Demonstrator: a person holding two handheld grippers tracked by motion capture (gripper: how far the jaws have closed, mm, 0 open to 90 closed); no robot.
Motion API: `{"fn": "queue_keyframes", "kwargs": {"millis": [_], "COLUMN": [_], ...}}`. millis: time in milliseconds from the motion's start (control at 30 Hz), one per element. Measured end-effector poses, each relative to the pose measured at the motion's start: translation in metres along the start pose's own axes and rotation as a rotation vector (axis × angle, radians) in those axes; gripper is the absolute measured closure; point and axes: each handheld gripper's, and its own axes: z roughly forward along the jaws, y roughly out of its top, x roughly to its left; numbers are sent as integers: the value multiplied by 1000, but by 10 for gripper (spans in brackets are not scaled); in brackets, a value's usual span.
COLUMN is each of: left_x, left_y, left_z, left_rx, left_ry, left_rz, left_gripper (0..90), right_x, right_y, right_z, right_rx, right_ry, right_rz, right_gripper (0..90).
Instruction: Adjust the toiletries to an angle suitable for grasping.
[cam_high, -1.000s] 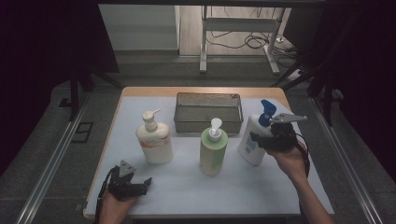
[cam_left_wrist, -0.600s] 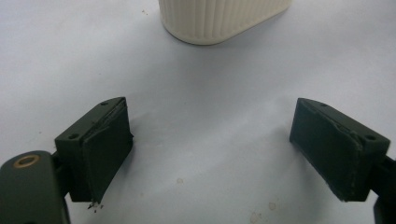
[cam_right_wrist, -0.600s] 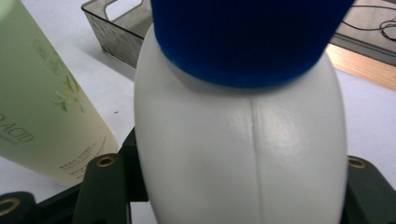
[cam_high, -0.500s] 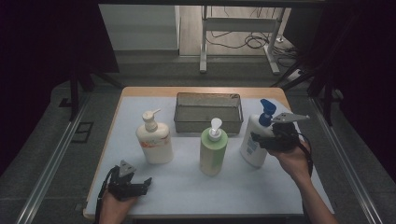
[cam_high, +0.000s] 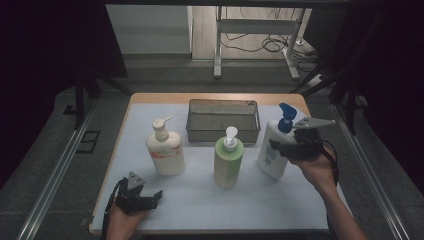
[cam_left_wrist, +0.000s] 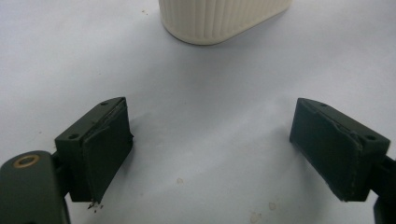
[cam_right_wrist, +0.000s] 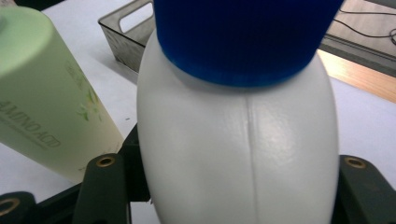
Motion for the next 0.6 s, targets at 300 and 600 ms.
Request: {"fn": "queue_keyframes", "kwargs": {"millis": [300, 600], "left_x": [0, 0], "left_y": [0, 0], "left_z": [0, 0], "left_rx": [0, 0], "left_ry": [0, 0], "left_rz": [0, 0], "left_gripper": [123, 123], "right_x": [2, 5], "right_y": [15, 29], "right_z": [-7, -10], "right_rx": [-18, -26], "right_ry": [33, 35], "right_rz": [-10, -26], "right_gripper": [399, 400]}}
